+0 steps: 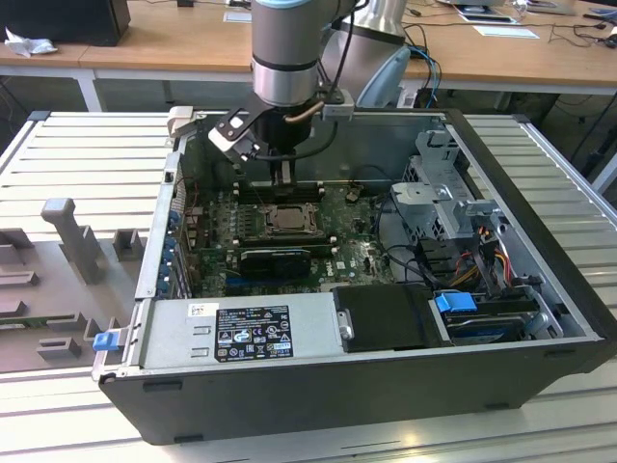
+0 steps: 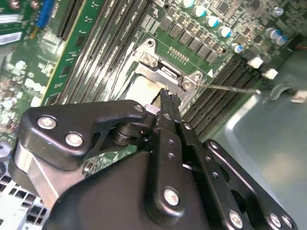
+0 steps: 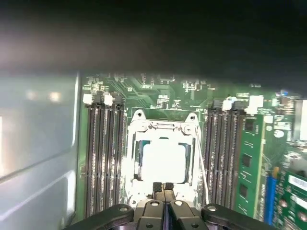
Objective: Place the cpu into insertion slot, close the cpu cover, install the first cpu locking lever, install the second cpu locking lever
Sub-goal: 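Install the first cpu locking lever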
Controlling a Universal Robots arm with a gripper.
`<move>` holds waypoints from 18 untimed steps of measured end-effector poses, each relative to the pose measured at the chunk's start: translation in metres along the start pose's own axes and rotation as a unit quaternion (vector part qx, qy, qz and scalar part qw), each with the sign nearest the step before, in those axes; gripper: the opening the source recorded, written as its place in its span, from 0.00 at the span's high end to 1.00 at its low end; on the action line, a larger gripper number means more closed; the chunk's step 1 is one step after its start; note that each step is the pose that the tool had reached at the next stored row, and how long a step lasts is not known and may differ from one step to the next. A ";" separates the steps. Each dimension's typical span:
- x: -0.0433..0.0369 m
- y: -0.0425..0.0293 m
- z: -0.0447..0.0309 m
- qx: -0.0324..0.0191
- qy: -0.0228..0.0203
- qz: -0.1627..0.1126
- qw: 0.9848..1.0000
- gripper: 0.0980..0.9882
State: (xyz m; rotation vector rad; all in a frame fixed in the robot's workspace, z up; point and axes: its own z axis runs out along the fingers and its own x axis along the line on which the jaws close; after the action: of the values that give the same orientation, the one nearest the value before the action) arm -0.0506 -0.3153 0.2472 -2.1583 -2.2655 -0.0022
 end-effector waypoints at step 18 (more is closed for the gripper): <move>0.0004 -0.0017 -0.0323 0.002 -0.003 -0.204 0.979 0.99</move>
State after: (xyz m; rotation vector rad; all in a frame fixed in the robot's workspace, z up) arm -0.0520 -0.3153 0.2795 -1.6522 -2.6601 0.0048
